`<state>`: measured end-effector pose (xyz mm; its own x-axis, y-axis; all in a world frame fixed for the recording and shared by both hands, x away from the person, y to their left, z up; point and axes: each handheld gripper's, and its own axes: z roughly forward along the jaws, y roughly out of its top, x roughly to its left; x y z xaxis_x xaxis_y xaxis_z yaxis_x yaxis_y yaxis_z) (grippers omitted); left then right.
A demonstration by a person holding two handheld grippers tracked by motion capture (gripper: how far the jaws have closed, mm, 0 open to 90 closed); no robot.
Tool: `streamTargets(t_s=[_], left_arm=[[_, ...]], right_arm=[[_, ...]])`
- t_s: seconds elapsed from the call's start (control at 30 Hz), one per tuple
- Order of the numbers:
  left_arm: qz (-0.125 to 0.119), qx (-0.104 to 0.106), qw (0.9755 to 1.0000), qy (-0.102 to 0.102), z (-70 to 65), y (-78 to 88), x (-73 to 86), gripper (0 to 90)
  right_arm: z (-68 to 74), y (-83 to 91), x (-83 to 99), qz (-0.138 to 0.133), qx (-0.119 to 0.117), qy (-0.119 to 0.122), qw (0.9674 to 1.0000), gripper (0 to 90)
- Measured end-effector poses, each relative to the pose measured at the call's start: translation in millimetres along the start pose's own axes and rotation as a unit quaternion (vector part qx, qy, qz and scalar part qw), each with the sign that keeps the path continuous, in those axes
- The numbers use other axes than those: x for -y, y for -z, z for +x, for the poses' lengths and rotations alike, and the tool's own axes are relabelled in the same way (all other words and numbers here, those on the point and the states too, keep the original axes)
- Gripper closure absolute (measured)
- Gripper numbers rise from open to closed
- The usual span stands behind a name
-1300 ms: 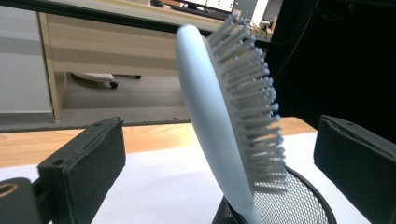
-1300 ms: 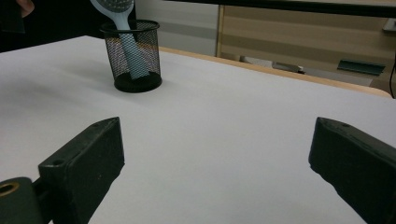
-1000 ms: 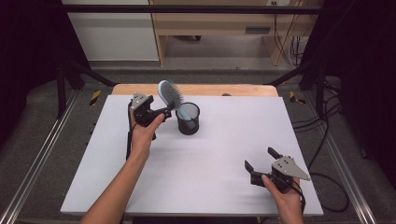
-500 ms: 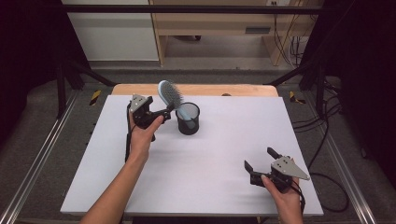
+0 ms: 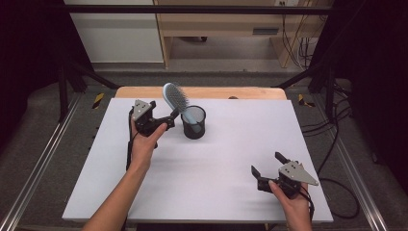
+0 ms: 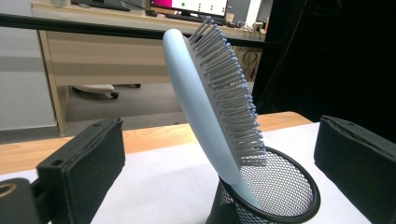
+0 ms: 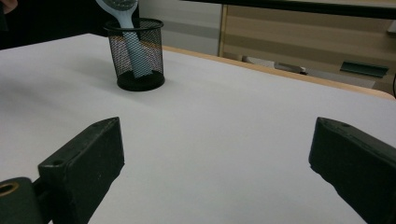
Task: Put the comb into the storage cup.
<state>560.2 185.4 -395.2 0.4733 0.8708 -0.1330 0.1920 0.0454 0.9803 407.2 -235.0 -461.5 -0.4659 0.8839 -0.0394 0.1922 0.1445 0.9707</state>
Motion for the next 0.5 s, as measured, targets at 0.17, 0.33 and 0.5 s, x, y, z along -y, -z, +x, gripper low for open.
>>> streamTargets(t_s=[0.17, 0.33, 0.5], left_arm=[[-0.001, -0.001, 1.0000, -0.004, 2.3, 8.6, -2.2, 2.1], [-0.001, 0.007, 0.9999, -0.012, 0.8, 14.9, -3.6, 2.1], [-0.007, 0.009, 0.9999, -0.009, 0.0, 19.1, -5.8, 1.8]], right_arm=[[1.6, 0.8, 0.5, 0.002, 0.000, 0.001, 1.0000, 3.7], [0.9, -0.7, 1.2, 0.003, 0.000, -0.005, 1.0000, 3.6], [2.5, -0.8, 1.1, 0.005, -0.003, 0.002, 1.0000, 4.0]])
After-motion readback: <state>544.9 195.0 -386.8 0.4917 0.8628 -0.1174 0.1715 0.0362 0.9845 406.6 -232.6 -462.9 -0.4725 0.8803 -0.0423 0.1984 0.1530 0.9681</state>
